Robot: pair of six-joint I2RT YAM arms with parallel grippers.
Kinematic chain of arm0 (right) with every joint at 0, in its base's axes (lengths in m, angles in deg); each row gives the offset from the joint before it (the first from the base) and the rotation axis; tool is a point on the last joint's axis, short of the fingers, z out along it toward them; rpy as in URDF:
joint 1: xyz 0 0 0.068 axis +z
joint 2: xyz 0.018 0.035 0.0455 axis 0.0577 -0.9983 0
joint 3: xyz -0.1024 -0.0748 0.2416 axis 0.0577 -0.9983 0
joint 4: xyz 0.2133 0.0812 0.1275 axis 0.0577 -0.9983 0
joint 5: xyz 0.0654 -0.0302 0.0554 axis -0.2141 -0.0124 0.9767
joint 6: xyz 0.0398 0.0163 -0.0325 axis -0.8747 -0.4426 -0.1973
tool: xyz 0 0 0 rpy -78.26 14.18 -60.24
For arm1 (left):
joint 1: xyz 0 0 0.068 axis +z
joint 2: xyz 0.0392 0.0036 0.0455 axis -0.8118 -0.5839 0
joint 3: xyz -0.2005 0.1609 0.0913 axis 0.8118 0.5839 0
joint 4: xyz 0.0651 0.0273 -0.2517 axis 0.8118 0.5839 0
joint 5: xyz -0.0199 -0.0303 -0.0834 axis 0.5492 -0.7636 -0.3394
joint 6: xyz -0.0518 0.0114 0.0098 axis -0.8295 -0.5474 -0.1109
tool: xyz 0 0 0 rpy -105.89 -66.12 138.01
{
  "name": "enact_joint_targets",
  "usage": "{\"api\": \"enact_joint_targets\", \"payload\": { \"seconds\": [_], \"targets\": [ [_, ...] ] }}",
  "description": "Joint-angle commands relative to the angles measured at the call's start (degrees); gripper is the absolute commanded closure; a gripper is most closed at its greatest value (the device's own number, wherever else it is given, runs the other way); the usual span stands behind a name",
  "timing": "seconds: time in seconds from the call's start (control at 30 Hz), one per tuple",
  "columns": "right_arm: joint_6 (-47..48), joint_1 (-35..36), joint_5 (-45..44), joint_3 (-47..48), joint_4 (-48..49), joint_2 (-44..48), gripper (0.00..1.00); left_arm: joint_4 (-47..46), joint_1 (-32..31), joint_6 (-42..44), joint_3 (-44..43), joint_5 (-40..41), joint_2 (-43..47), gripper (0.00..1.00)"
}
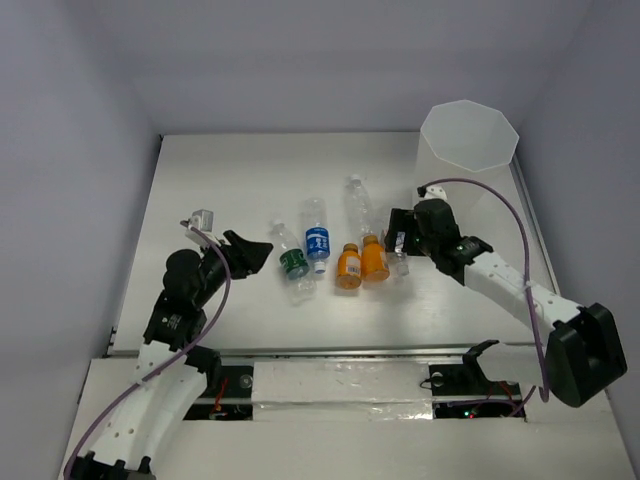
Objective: Put the plastic bottles in the bin
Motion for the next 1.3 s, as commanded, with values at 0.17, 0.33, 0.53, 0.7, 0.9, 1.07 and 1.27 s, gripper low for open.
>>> {"api": "enact_joint_targets", "payload": {
  "seconds": [0.17, 0.33, 0.53, 0.7, 0.9, 1.07, 1.27],
  "targets": [
    [-0.05, -0.8, -0.86, 6.62, 1.63, -11.03, 0.01, -3.9, -2.5, -1.76, 2.52, 6.69, -2.08, 0.28],
    [0.48, -0.81, -1.66, 10.13, 0.92, -16.58, 0.0, -5.04, -9.88, -2.37, 5.16, 18.2, -5.59, 0.25],
    [-0.66, -0.81, -3.85, 11.72, 0.04, -19.93, 0.01, -5.48, -16.56, -2.02, 4.73, 29.28, -12.53, 0.24],
    [-0.75, -0.81, -3.42, 13.66, -0.58, -24.32, 0.04, -6.53, -17.71, -0.71, 3.15, 34.13, -16.57, 0.21],
    [-0.67, -0.81, -3.16, 12.78, 1.09, -26.0, 0.22, -9.6, -18.85, 0.87, 1.13, 35.62, -26.14, 0.2],
    [-0.75, -0.81, -3.24, 11.38, 1.71, -23.98, 0.42, -11.01, -18.85, 2.1, -0.89, 37.29, -30.28, 0.2],
    [-0.49, -0.81, -3.86, 9.44, 1.27, -16.34, 0.47, -12.07, -18.85, 3.6, -4.76, 38.53, -36.87, 0.19]
  ]
}}
